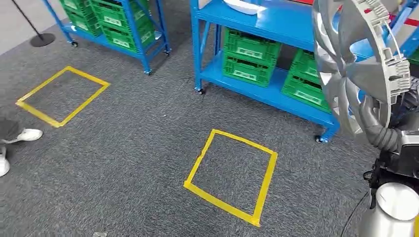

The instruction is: Take the parts from the cabinet and place them on the table.

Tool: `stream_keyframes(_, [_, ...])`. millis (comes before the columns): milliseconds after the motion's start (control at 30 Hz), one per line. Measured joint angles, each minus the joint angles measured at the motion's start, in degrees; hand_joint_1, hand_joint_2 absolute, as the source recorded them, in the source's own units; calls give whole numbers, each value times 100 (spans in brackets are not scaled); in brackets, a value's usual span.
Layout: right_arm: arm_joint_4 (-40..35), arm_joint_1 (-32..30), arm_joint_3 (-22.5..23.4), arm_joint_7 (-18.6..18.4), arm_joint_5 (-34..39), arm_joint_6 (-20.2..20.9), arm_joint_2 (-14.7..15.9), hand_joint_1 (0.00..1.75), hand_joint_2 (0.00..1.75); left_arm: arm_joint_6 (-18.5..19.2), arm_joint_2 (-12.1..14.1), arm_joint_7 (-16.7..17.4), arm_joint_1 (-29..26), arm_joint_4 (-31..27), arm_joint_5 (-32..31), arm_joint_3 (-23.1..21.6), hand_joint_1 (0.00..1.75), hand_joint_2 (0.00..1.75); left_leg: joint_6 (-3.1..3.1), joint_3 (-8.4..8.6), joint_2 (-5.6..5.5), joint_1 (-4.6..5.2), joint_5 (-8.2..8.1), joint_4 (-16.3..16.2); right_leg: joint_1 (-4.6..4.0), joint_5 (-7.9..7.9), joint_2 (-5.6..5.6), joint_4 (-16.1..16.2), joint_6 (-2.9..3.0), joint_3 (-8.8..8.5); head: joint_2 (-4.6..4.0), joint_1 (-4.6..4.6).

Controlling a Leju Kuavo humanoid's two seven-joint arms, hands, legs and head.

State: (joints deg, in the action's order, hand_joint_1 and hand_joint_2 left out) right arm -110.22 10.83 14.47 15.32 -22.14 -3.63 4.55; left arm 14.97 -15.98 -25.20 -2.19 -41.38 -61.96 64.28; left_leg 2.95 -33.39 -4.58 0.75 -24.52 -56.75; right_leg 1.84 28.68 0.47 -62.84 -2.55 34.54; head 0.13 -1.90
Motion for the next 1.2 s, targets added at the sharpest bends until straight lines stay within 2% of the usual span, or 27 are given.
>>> stream_keyframes(33, [0,12,0,4,0,0,2,171,175,0,0,-2,0,0,0,0,0,175,-35,-36,-61,0,-27,-64,32,-97,169,461,1,-197,0,0])
stream_keyframes(67, [2,15,-9,4,-4,0,-4,171,175,0,4,-2,3,0,0,0,0,175,-68,-89,-105,51,-49,-117,-18,-77,158,446,66,-205,0,0])
stream_keyframes(167, [-4,18,-24,2,-37,7,-7,171,175,-2,7,-13,-31,0,-13,9,0,175,-128,-169,-186,4,-14,-120,-57,-108,55,425,177,-171,0,-4])
stream_keyframes(200, [2,25,-28,0,-50,9,-9,171,175,-7,24,-17,-38,-2,-17,28,0,175,-151,-193,-223,8,-27,-154,32,-130,1,446,215,-173,0,-9])
stream_keyframes(233, [0,50,-26,0,-61,11,-7,171,175,-7,20,-26,-48,0,-20,37,0,175,-196,-253,21,34,-104,-244,20,-127,-30,447,224,-189,0,-13])
stream_keyframes(267, [-4,50,-26,0,-77,11,-13,171,175,-7,15,-31,-45,-2,-20,39,0,175,-249,-361,229,17,-275,-509,22,-119,-73,447,270,-200,0,-72])
stream_keyframes(300, [-7,55,-24,0,-94,11,-11,171,175,0,17,-35,-36,-2,-20,39,0,175,-287,-567,361,-20,-485,-933,11,-118,-101,446,271,-199,0,-68])
stream_keyframes(367, [-7,54,-17,0,-94,13,-4,171,175,2,17,-35,-35,-2,-35,39,0,175,-330,-1019,454,-76,-810,-1838,-8,-113,-197,445,273,-193,0,-70])
stream_keyframes(400, [-4,51,-17,-2,-96,13,-9,171,175,7,15,-35,-33,-2,-35,39,0,175,-338,-1118,456,-91,-809,-2003,-10,-109,-245,445,277,-194,0,-72])
stream_keyframes(433, [-4,50,-17,-7,-96,15,-9,171,175,11,15,-37,-33,0,-46,39,0,175,-334,-1071,458,-96,-685,-1865,-13,-106,-291,445,278,-196,0,-72])
stream_keyframes(500, [-4,56,-18,-4,-96,15,-9,171,175,11,15,-46,-29,-2,-55,44,0,175,-273,-599,521,-88,-204,-889,-35,-98,-378,447,276,-202,0,-72])
stream_keyframes(533, [-7,62,-20,-4,-105,15,-9,171,175,9,20,-57,-17,-2,-57,44,0,175,-192,-292,720,-45,-6,-330,-44,-91,-415,450,265,-212,0,-72])
stream_keyframes(567, [-7,63,-17,-4,-109,15,-9,171,175,9,43,-61,10,-4,-63,44,0,175,-136,-216,940,21,-101,-172,-59,-88,-458,458,257,-215,0,-57])
stream_keyframes(700, [-4,75,-28,-7,-118,17,-11,171,175,0,44,-74,31,-2,-81,44,0,175,-52,-227,712,71,-45,-78,-68,-85,-678,540,148,-276,0,-76])
stream_keyframes(733, [-7,71,-24,-7,-118,17,-7,171,175,0,44,-74,21,-4,-81,44,0,175,-18,-52,629,-35,47,90,-54,-33,-616,489,135,-256,0,-70])
stream_keyframes(767, [2,69,-33,-9,-129,17,2,171,175,0,33,-85,28,-4,-76,44,0,175,14,-9,571,-10,77,147,-52,75,-378,310,167,-196,0,-19])
stream_keyframes(800, [2,81,-28,0,-127,18,9,171,175,-2,35,-87,46,-2,-72,44,0,175,30,-14,522,0,96,145,-49,239,-206,-48,208,-38,0,-17])
stream_keyframes(867, [4,78,-24,4,-111,17,22,171,175,0,20,-87,74,0,-68,44,0,175,32,-18,341,13,93,140,-47,585,-82,-997,249,436,0,20])
stream_keyframes(900, [15,67,-26,2,-114,18,22,171,175,0,17,-87,74,0,-68,44,0,175,32,-22,251,15,93,133,-50,619,-73,-1241,222,580,0,17])
stream_keyframes(933, [26,56,-24,-2,-118,15,24,171,175,-2,11,-87,73,2,-68,44,0,175,28,-22,169,14,91,119,-47,542,-71,-1166,179,572,0,20])
stream_keyframes(967, [35,50,-24,-7,-120,15,24,171,175,-11,9,-87,65,4,-61,50,0,175,23,-22,88,11,87,97,-38,367,-69,-845,119,437,0,24])
stream_keyframes(1000, [35,53,-24,-7,-122,15,24,171,175,-18,7,-87,61,7,-53,52,0,175,-1,-26,-2,3,70,58,-19,103,-46,-266,48,180,0,17])
stream_keyframes(1033, [35,60,-24,-4,-120,15,24,171,175,-18,4,-87,62,7,-50,52,0,175,-33,-42,-73,-3,43,6,10,-116,53,273,-8,-73,0,24])
stream_keyframes(1067, [37,63,-26,0,-120,15,24,171,175,-20,9,-87,62,7,-50,55,0,175,-69,-78,-131,7,16,-41,4,-123,193,370,55,-125,0,26])
stream_keyframes(1100, [37,64,-33,7,-120,15,22,171,175,-24,11,-87,64,9,-50,55,0,175,-94,-137,-186,32,-7,-117,6,-148,188,442,109,-141,0,33])
stream_keyframes(1167, [37,58,-31,0,-126,15,17,171,175,-42,9,-87,31,9,-46,57,0,175,-126,-183,-245,12,18,-99,-48,-156,119,408,177,-115,0,28])
stream_keyframes(1200, [39,58,-35,-2,-136,15,13,171,175,-44,11,-87,10,9,-44,57,0,175,-135,-200,-275,1,17,-109,-36,-168,74,413,199,-117,0,33])
